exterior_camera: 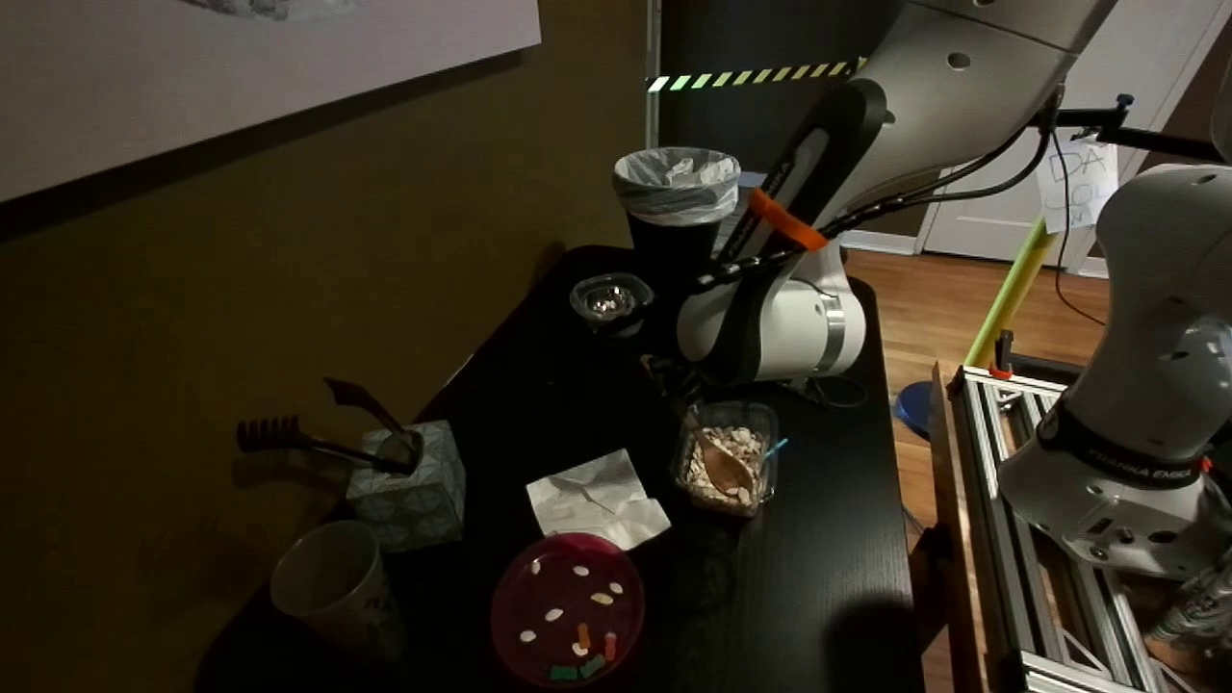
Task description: Transfer a spoonful of contents from the bowl to the red plate
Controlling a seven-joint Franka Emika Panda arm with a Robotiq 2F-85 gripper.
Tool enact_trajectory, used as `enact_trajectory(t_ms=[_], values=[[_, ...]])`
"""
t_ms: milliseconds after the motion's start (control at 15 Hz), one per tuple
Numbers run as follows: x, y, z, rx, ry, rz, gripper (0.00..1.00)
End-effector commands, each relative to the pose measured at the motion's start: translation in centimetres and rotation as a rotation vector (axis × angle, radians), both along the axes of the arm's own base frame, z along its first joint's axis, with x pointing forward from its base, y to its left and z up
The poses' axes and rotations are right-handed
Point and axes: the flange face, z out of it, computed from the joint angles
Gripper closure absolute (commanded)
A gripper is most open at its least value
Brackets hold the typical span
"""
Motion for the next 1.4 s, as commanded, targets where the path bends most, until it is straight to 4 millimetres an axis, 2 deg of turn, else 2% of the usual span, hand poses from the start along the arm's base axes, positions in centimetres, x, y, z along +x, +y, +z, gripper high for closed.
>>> enact_trajectory(t_ms=[0,333,600,1333], values=[[-0.1,0.9,-1.4,0.019,0.014,-0.076,0.94],[-0.4,1.8,-2.0,0.067,0.023,-0.172,0.94],[-0.2,2.9,-1.5,0.108,0.017,-0.214,0.94],[2.6,6.7,1.0,0.193,-0.087,-0.323,0.94]])
